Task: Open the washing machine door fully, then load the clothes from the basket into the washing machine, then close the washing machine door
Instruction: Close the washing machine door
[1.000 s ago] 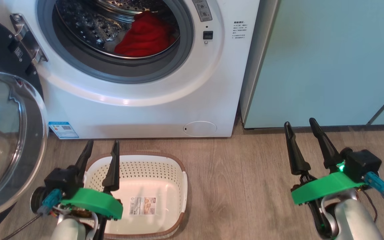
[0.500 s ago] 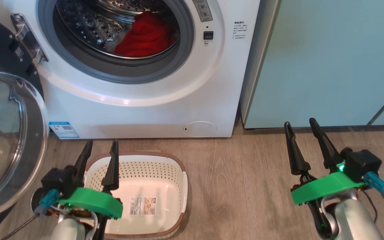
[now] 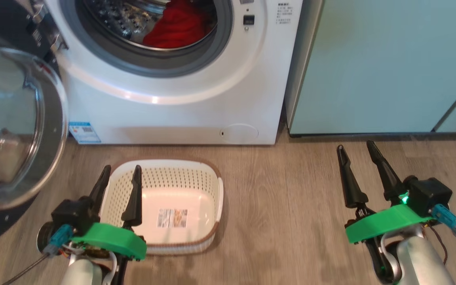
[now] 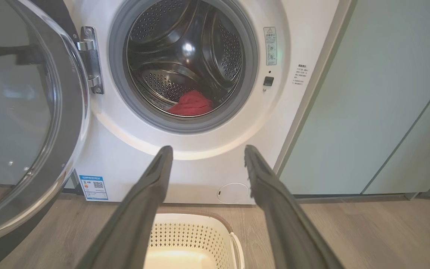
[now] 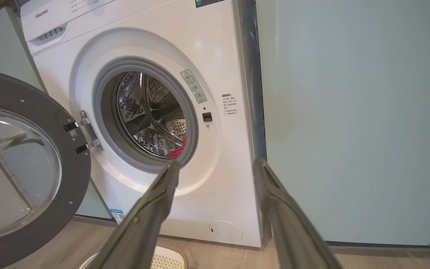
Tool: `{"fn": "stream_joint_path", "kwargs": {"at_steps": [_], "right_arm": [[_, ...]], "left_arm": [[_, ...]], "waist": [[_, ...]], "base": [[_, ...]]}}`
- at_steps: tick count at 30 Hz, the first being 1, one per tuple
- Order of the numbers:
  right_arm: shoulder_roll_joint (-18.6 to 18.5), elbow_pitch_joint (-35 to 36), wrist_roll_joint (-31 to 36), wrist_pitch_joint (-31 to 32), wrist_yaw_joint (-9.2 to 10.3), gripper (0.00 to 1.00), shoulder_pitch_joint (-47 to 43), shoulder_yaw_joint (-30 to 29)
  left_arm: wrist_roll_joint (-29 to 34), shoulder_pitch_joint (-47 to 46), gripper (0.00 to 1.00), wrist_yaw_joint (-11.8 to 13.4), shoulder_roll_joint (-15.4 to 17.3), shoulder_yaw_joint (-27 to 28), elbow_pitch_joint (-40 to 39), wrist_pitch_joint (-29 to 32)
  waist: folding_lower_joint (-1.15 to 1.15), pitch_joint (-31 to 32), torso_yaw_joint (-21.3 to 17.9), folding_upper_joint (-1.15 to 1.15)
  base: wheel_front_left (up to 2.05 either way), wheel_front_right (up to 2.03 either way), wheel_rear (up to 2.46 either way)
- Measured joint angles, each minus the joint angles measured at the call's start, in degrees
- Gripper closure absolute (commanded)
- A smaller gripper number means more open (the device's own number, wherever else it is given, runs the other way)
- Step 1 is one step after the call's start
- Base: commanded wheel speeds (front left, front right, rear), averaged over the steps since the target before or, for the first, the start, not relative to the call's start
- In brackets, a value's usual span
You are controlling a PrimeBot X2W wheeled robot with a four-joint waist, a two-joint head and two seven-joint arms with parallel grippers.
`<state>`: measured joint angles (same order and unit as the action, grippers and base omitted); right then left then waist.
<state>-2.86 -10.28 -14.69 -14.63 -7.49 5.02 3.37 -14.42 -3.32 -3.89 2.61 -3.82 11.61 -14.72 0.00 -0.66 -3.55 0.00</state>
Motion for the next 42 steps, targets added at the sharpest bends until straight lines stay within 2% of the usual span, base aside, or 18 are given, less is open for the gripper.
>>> {"fn": "stream_joint_path", "kwargs": {"at_steps": [3,12,42], "right_arm": [[0.0,-0.1,0.0,0.0,0.0,0.0,0.0,0.1],[0.0,-0.2,0.0,0.0,0.0,0.0,-0.3,0.4],[0.0,-0.3,-0.4,0.0,0.0,0.0,-1.0,-0.1]], "left_arm": [[2.0,0.0,0.0,0.1,0.0,-0.2,-0.4,0.0],[2.5,1.4,0.0,0.6,0.0,-0.5,-0.4,0.0],[3.4,1.2,0.0,1.1,0.0,-1.8,-0.9,0.0]], "waist": [[0.0,0.1,0.1,0.0],[0.0,0.4,0.3,0.0],[0.0,0.0,1.2,0.0]], "base": [[-1.92,1.85,0.08],[-1.07,1.07,0.0],[0.0,0.0,0.0]]}}
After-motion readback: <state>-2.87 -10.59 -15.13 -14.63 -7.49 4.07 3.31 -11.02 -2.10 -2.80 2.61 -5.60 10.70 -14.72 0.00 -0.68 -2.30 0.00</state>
